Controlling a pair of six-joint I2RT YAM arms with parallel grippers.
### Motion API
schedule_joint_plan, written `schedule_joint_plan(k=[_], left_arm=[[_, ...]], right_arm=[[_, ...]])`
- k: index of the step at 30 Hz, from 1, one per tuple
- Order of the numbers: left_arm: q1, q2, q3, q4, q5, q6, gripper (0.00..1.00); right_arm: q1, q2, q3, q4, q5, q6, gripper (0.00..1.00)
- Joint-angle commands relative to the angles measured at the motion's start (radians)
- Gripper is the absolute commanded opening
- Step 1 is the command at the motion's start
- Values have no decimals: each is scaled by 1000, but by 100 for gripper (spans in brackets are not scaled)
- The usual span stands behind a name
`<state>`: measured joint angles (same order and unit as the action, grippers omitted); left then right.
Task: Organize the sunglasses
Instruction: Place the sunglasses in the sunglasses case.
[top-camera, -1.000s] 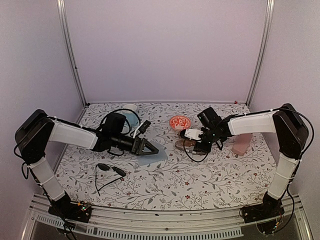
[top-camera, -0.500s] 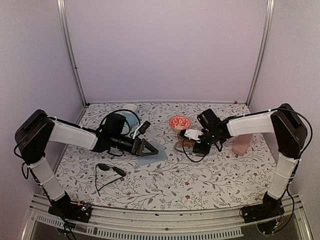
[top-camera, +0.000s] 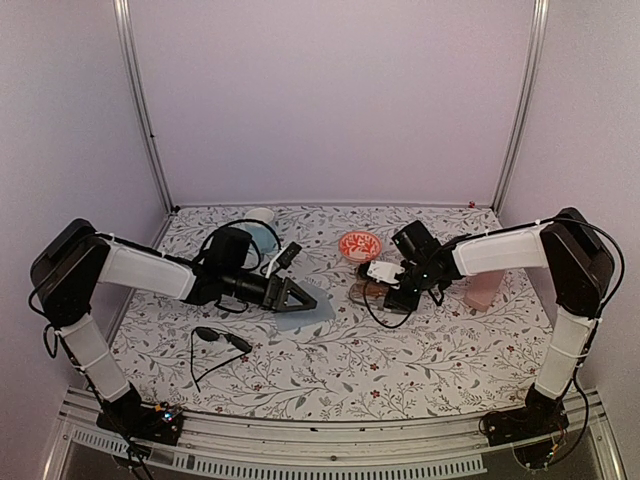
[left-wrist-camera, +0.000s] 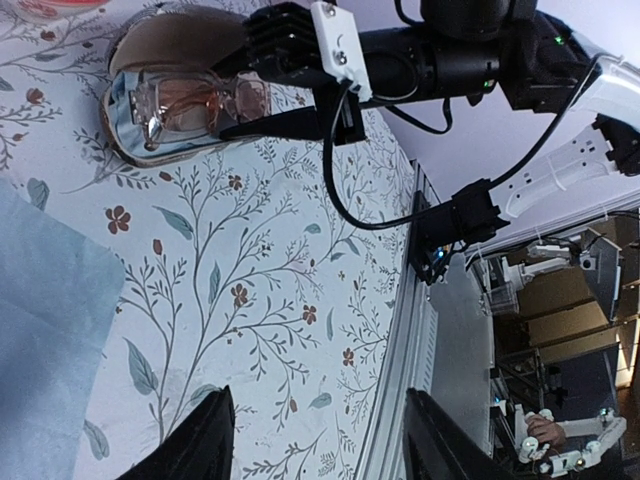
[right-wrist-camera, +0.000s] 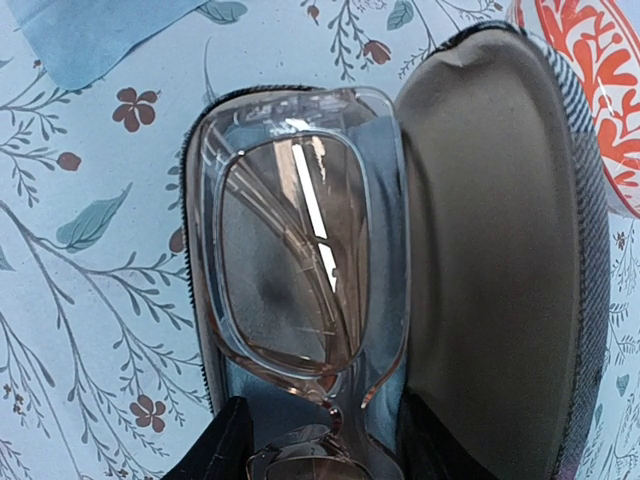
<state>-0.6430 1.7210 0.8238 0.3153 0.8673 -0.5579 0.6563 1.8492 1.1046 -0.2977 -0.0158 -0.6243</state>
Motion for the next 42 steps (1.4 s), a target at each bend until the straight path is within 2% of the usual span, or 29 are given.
schedule_joint_plan(k=[1, 17, 42], left_arm=[[3, 15, -11, 26, 11, -2, 58], [3, 27, -5, 29, 12, -4, 58], [-3, 102, 47, 16, -14, 7, 58]], right_arm=[[14, -4, -13, -9, -17, 3, 45], [19, -14, -13, -20, 10, 5, 59], [18, -122, -57, 27, -59, 62, 58]])
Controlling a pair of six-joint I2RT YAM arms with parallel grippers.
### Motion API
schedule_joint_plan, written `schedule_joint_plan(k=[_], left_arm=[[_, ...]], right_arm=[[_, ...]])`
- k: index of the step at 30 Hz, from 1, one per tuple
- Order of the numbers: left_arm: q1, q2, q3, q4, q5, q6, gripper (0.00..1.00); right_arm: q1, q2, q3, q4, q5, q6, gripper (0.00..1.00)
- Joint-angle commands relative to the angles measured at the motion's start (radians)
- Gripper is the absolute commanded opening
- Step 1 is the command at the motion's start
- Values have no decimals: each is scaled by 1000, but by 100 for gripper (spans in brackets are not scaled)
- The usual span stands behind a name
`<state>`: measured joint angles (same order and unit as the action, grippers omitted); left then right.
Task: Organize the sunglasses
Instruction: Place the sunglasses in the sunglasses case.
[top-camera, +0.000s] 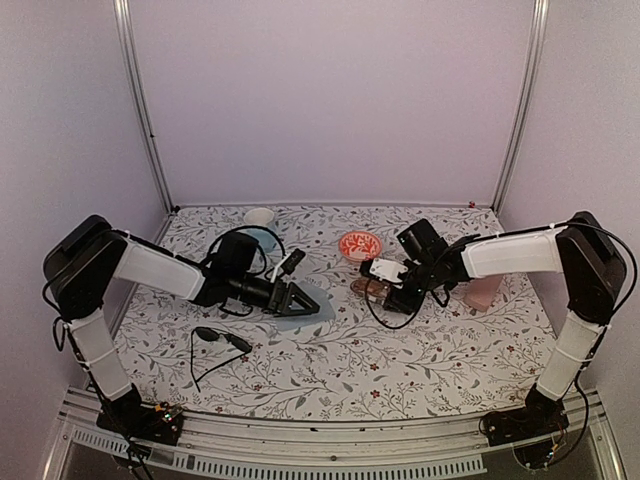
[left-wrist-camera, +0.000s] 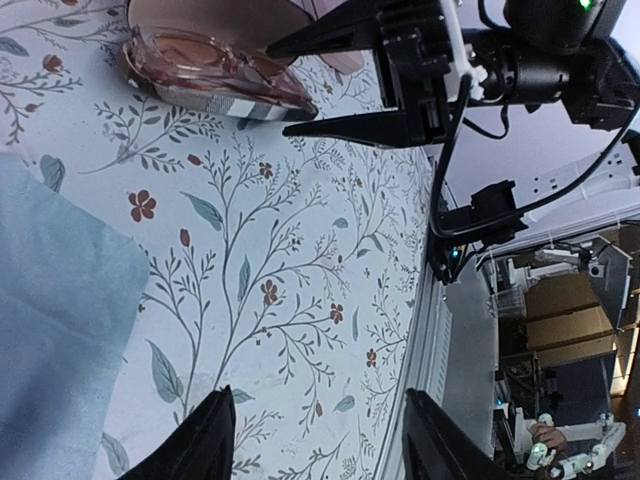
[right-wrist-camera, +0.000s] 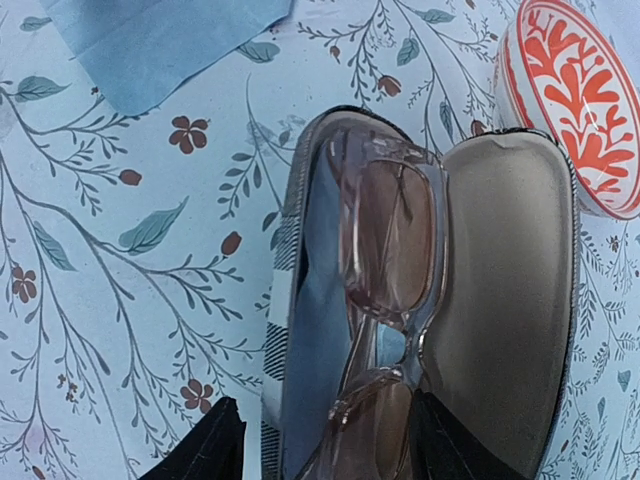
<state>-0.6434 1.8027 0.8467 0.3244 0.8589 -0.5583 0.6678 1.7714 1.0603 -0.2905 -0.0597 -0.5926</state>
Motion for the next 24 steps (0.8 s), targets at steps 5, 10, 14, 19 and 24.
schedule_joint_plan(k=[5, 10, 14, 19, 24], left_arm=[[-10, 30, 37, 2, -19, 10, 57], [-20, 42, 54, -2, -30, 11, 57], [-30, 54, 68, -3, -45, 11, 57], [-50, 72, 91, 10, -70, 1, 57], [-76, 120, 141, 27, -99, -17, 57]], right_arm=[[7, -72, -23, 37, -20, 50, 58], [4, -102, -34, 54, -11, 71, 58], [-14, -142, -47, 87, -9, 113, 61], [-63, -164, -50, 133, 11, 184, 65], [-132, -135, -22, 152, 17, 286, 67]])
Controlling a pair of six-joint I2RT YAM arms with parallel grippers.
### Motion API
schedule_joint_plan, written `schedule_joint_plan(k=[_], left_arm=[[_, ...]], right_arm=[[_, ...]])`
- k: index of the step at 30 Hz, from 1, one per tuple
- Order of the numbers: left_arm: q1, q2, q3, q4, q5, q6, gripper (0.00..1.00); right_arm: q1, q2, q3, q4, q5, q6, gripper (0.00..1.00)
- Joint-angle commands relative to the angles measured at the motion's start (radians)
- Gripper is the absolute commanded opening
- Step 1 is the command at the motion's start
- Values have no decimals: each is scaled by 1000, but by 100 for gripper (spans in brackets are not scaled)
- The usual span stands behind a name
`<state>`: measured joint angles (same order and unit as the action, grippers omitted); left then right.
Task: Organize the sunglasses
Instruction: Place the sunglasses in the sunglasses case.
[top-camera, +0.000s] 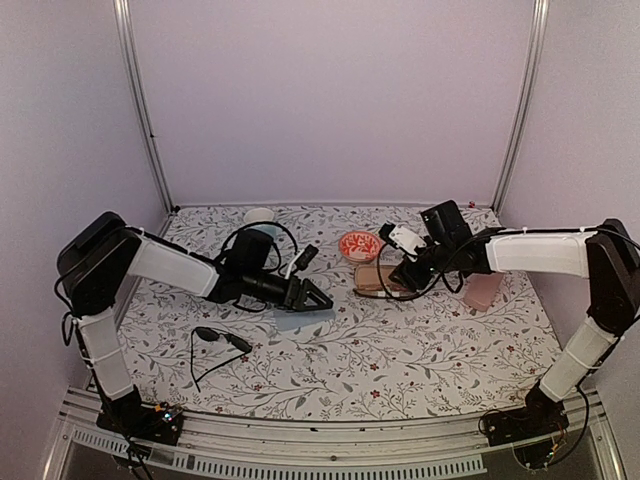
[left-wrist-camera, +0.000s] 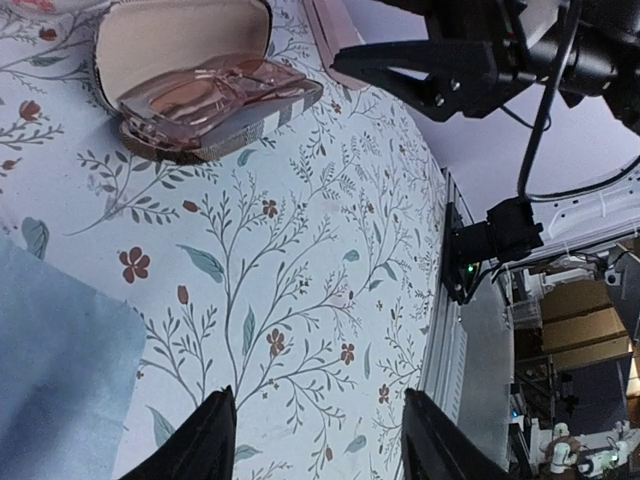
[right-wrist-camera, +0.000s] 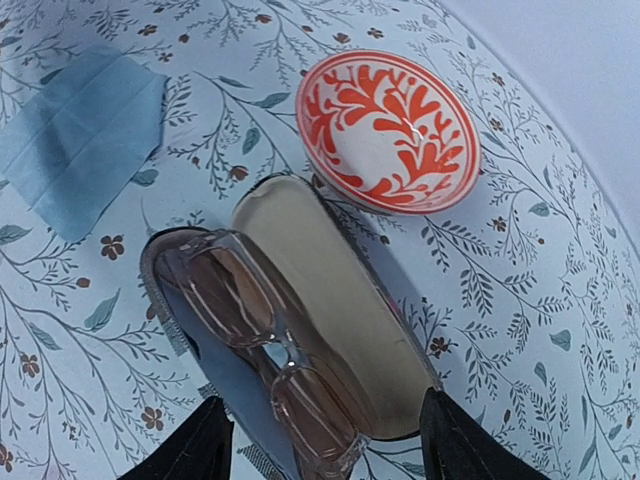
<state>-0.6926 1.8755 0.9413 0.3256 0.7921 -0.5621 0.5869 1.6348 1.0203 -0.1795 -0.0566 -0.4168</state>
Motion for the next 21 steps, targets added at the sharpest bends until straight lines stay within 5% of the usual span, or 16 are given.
schedule_joint_plan(k=[1, 21], left_arm=[[-33, 62, 56, 31, -41, -20, 57], [-105, 288, 247, 74, -160, -110, 62]], right_arm=[[-68, 12, 29, 41, 8, 130, 67], [-284, 288, 180, 77, -316, 400, 74]])
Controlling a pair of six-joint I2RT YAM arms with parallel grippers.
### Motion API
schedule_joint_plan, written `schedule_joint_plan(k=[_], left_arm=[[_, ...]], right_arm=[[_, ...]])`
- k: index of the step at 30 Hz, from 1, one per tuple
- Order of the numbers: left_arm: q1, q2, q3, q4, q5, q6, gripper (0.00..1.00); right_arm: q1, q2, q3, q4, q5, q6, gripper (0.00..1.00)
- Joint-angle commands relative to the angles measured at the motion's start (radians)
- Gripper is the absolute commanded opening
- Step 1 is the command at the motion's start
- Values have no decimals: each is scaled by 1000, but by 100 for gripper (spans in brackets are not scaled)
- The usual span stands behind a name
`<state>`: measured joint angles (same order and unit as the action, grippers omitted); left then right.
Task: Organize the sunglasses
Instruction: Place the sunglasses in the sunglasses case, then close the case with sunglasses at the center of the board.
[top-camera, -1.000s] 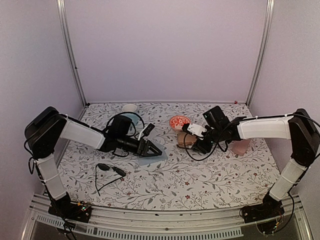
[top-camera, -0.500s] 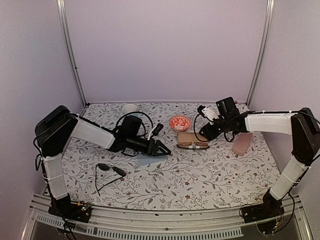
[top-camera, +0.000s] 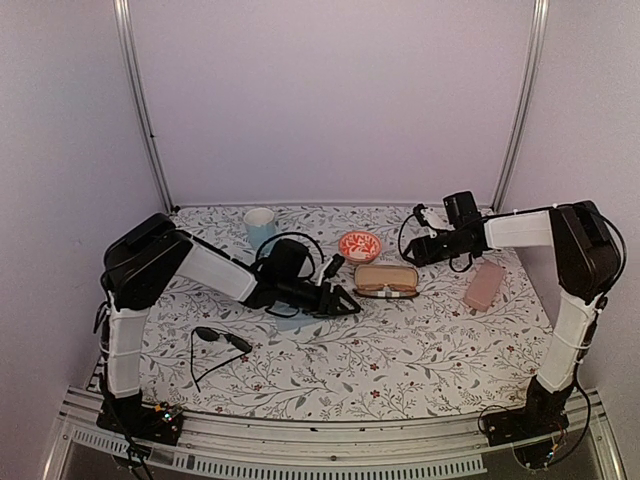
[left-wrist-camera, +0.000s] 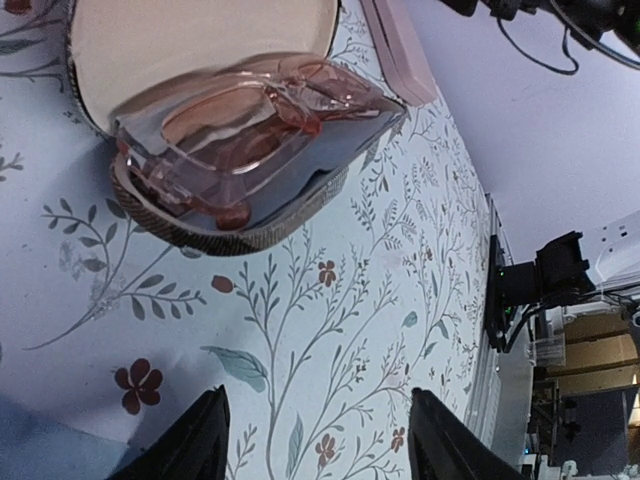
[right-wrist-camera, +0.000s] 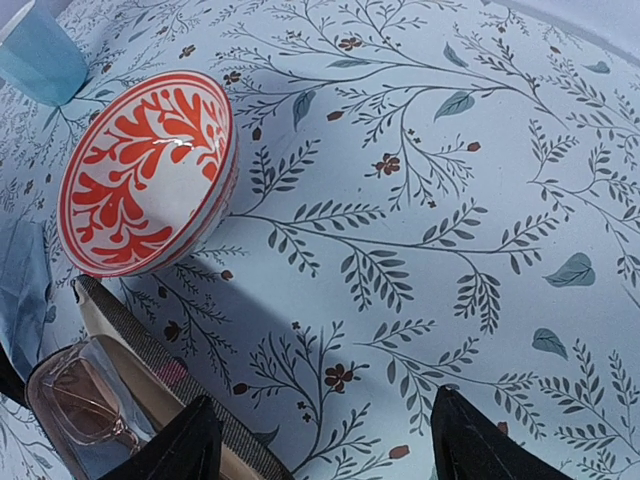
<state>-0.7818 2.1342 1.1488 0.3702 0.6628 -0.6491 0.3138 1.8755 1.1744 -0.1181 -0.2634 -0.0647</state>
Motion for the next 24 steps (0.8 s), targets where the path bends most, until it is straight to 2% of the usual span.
schedule_joint_plan(k=[1, 13, 24], left_arm=[[-18, 38, 47, 28, -35, -26, 61], [-23, 103, 92, 68, -65, -89, 55], [-24, 112, 77, 107, -76, -118, 51]], right_arm=[[-12, 59, 43, 17, -126, 51, 74], [-12, 99, 42, 54, -280, 107, 68], [-11, 80, -37, 76, -325, 112, 62]])
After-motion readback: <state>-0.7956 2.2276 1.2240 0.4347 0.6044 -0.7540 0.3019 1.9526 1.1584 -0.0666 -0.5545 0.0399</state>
